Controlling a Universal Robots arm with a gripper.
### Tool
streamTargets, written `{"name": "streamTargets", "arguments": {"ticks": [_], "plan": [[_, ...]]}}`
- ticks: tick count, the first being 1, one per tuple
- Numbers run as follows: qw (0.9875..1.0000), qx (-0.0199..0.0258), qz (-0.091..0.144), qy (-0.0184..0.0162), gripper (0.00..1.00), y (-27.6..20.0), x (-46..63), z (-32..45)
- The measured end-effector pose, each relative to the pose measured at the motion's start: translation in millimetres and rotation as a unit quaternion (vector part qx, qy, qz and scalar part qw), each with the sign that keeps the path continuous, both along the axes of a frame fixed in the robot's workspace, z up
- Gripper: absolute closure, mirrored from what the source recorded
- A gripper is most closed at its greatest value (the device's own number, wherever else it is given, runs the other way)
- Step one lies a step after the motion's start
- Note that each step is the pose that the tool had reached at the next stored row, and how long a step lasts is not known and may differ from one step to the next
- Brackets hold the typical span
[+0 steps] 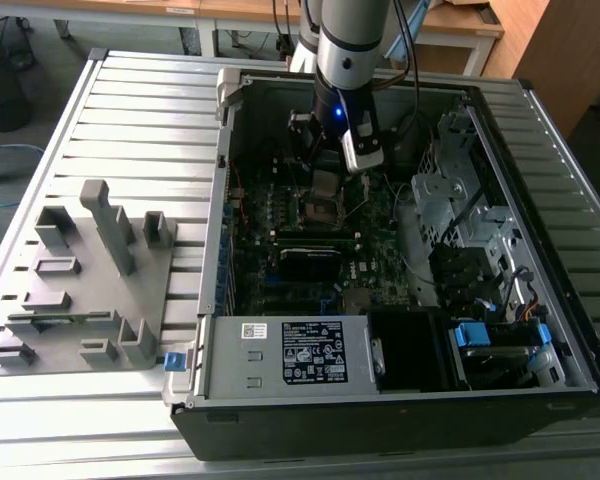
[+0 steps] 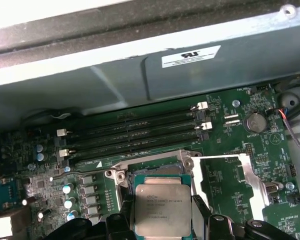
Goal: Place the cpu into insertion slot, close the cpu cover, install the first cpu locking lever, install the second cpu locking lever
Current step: 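Place the cpu into insertion slot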
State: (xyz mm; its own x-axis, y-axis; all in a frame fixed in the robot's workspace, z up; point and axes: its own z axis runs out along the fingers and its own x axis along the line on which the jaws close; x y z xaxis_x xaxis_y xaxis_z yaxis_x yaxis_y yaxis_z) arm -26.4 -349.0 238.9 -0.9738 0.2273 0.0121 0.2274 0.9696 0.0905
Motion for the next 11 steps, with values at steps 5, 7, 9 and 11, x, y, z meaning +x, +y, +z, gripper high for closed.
{"name": "streamTargets", "arguments": {"ticks": [5,7,9,11], "plan": [[1.0,0.0001,-0.006,0.0,0.46,0.0,0.0,-0.1],[1.0,0.0,-0.006,0.0,0.46,0.0,0.0,0.0],[1.0,0.0,-0.006,0.0,0.46,0.0,0.0,0.0],[1.0,0.0001,-0.006,0.0,0.46,0.0,0.0,-0.1]]}}
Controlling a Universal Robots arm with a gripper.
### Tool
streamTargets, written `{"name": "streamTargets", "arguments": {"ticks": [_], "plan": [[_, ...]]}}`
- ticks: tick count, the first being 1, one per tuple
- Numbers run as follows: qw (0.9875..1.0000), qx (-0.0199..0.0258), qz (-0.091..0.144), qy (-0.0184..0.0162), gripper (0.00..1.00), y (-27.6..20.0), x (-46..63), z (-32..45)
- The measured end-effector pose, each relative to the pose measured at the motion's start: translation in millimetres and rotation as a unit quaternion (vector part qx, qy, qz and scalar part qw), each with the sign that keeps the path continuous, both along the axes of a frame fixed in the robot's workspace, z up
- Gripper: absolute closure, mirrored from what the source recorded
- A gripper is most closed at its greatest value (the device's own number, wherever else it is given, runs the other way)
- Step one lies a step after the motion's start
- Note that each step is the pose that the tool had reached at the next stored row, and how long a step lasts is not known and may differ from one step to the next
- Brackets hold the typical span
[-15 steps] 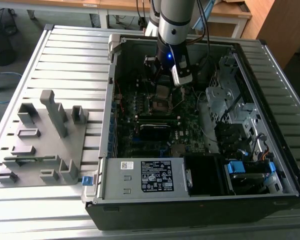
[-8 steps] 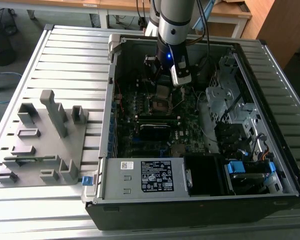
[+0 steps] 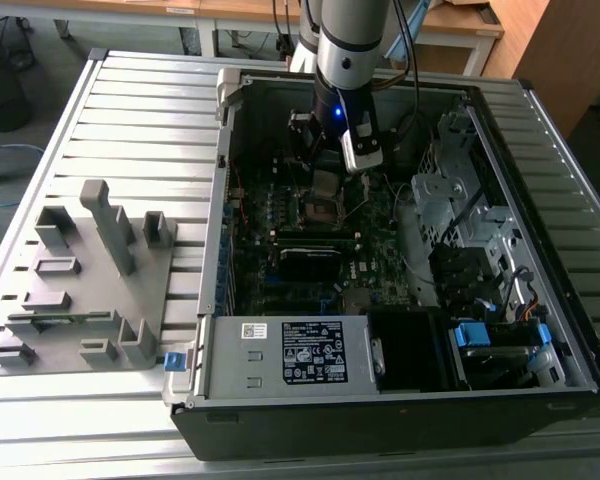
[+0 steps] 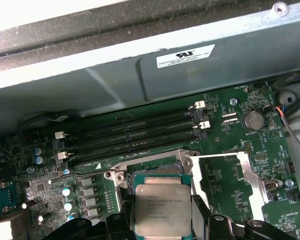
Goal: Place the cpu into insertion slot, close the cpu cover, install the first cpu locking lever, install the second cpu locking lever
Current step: 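Place the cpu into insertion slot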
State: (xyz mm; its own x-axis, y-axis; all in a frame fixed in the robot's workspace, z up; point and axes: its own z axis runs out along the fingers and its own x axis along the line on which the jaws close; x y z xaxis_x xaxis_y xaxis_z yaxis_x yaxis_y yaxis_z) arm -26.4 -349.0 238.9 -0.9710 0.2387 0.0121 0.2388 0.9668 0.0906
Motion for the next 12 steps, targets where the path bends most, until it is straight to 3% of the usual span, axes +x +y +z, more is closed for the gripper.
{"name": "streamTargets", "arguments": {"ticks": [5,12], "plan": [[1.0,0.0,-0.004,0.0,0.46,0.0,0.0,-0.1],[0.9992,-0.0001,-0.04,0.0001,0.46,0.0,0.0,-0.8]]}}
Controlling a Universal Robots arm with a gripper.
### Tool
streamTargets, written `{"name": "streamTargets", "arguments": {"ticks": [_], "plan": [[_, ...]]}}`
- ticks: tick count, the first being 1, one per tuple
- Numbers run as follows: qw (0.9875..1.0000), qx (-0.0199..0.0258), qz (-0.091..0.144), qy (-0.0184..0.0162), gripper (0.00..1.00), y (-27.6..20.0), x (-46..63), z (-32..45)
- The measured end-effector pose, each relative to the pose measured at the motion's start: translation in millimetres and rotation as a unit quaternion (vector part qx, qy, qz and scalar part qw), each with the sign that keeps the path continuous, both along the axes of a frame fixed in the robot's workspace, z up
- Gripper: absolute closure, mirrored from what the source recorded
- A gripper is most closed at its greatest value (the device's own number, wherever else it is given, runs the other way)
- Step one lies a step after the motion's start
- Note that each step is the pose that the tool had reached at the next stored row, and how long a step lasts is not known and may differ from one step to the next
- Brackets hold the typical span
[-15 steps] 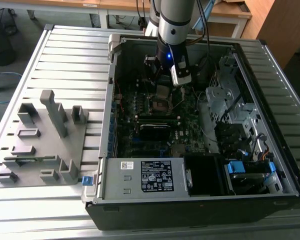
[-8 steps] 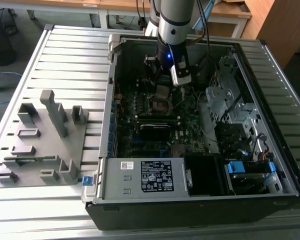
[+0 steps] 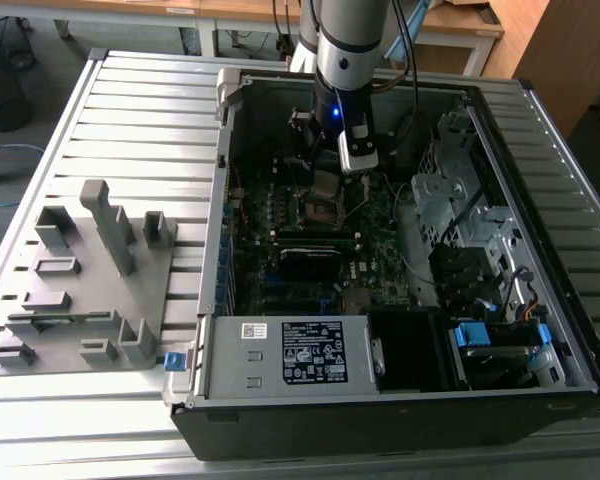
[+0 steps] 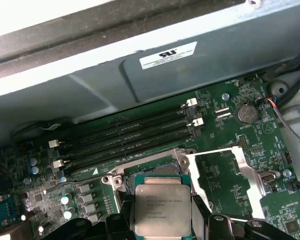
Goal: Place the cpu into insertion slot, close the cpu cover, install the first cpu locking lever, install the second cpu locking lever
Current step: 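Place the cpu into insertion slot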
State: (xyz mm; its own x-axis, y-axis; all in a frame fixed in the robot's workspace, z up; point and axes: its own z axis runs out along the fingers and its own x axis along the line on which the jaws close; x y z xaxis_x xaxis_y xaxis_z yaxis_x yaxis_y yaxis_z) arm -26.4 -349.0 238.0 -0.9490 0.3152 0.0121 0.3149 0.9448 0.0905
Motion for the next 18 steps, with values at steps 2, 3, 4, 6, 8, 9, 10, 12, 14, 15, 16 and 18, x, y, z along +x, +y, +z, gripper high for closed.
{"name": "streamTargets", "arguments": {"ticks": [2,3,4,6,8,9,10,12,14,15,16,18], "plan": [[1.0,0.0,0.0,0.0,0.46,0.0,0.0,0.0],[1.0,0.0,0.0,0.0,0.46,0.0,0.0,0.0],[1.0,0.0001,0.0,0.0,0.46,0.0,0.0,0.0],[1.0,0.0001,-0.005,-0.0001,0.46,0.0,0.0,-0.2],[0.9998,0.0001,-0.017,-0.0001,0.46,0.0,0.0,-0.6],[0.9997,0.0001,-0.025,-0.0001,0.46,0.0,0.0,-0.8],[0.9995,0.0001,-0.032,-0.0001,0.46,0.0,0.0,-1.0],[0.9988,0.0001,-0.048,-0.0001,0.46,0.0,0.0,-1.5],[0.998,0.0,-0.063,0.0,0.46,0.0,0.0,-1.9],[0.9975,0.0,-0.07,0.0,0.46,0.0,0.0,-2.1],[0.997,0.0001,-0.077,-0.0001,0.46,0.0,0.0,-2.3],[0.9959,0.0,-0.091,0.0,0.46,0.0,0.0,-2.6]]}}
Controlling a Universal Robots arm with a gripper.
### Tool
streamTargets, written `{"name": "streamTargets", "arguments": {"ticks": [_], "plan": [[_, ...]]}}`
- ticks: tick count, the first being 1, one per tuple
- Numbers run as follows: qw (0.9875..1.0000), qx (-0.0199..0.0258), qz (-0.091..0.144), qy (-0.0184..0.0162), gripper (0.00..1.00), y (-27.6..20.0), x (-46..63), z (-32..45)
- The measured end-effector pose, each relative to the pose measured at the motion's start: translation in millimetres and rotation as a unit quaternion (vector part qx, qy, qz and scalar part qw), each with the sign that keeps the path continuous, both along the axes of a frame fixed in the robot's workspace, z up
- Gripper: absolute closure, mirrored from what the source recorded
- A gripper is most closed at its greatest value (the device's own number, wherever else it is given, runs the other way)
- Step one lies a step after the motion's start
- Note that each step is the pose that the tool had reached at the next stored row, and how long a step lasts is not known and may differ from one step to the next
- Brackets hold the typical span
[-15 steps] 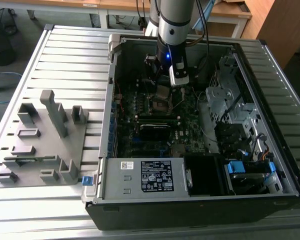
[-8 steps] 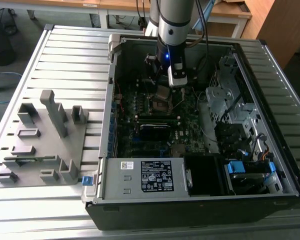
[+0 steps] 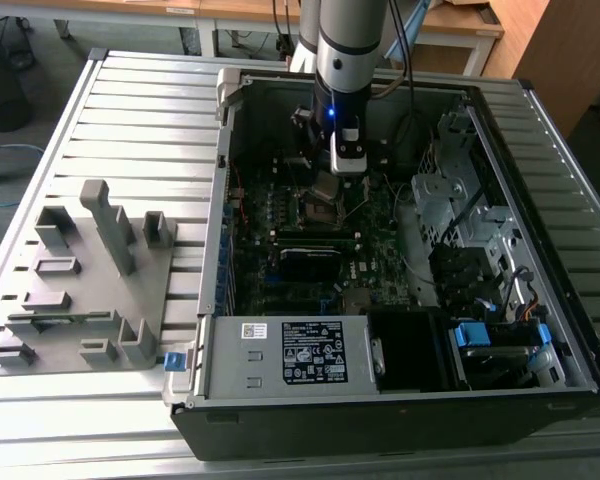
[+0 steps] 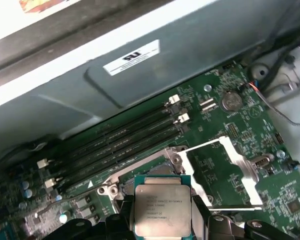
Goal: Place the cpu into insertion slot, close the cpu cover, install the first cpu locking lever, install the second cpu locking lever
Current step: 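Place the cpu into insertion slot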
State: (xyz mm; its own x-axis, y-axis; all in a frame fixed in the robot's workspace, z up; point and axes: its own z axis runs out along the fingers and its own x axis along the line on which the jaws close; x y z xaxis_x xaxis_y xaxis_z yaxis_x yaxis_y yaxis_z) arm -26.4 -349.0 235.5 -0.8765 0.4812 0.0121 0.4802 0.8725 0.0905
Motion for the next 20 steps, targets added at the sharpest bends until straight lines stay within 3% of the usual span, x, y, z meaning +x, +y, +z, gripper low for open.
{"name": "streamTargets", "arguments": {"ticks": [16,20], "plan": [[1.0,0.0001,-0.004,0.0,0.46,0.0,0.0,-0.1],[0.9999,0.0,-0.017,0.0,0.46,0.0,0.0,-0.3]]}}
